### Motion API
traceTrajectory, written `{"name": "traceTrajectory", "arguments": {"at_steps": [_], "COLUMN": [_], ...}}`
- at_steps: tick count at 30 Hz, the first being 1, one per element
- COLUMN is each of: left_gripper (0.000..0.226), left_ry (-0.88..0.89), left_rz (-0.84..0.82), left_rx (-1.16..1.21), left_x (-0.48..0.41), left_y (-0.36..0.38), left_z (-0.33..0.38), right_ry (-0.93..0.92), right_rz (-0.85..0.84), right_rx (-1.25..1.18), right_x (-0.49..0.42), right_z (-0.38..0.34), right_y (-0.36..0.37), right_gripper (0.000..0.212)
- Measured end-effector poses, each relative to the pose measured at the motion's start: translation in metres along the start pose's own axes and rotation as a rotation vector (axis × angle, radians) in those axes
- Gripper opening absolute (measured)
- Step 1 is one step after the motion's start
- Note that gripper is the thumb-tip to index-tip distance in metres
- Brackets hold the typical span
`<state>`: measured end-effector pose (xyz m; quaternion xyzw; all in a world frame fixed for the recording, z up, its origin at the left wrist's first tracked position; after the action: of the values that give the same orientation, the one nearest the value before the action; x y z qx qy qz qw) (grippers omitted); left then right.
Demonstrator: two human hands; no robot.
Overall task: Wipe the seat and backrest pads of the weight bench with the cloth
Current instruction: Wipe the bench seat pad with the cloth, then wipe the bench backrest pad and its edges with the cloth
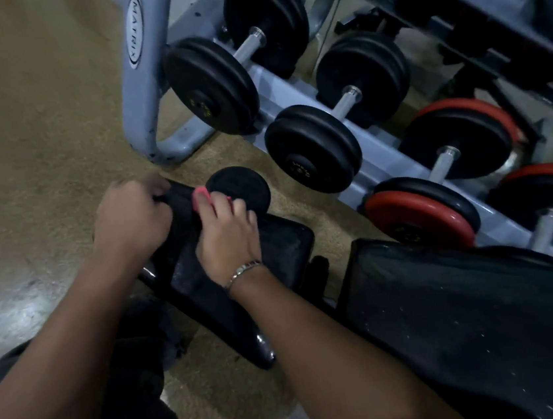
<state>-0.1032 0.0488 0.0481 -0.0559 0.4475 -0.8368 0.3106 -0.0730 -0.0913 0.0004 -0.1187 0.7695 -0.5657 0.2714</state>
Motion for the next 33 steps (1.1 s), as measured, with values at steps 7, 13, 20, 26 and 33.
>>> {"name": "traceTrajectory", "arguments": {"at_steps": [7,13,20,26,33], "left_gripper": [0.043,0.051,0.048,0.051,0.062], "left_ry": [-0.041,0.040,0.137,0.118,-0.059], "left_rz": [-0.005,-0.174,-0.574,-0.782,-0.882], "left_rx": [-0.102,0.035,0.207,0.089,0.199], "left_x": [0.008,0.038,0.131,0.178,0.199], "left_y": [0.004,0.037,0.101,0.133,0.156], "left_z": [0.013,0.067,0.148,0.177,0.168], "right_ry": [-0.020,0.086,0.121,0.168,0.186], "right_rz": [-0.199,-0.148,0.126,0.122,0.173], "right_rx": [-0.106,-0.181,0.104,0.519,0.623], "right_x": [0.048,0.117,0.207,0.250,0.247], "right_z": [0.002,0.059,0.126,0.193,0.211], "right_y": [-0.020,-0.096,-0.242,-0.285,-0.285], "right_gripper": [0.064,0.049,0.047,0.046,0.040]}}
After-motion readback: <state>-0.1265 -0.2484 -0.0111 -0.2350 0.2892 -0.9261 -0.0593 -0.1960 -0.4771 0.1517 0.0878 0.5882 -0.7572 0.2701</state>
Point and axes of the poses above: each hand's wrist, its own x-axis away from the middle knuckle, its own y-axis out of the palm, z = x × y, the point moved 9 cm from there along -x, towards the middle knuckle, and after that the axes turned 10 degrees about z, right-handed, at the moved point
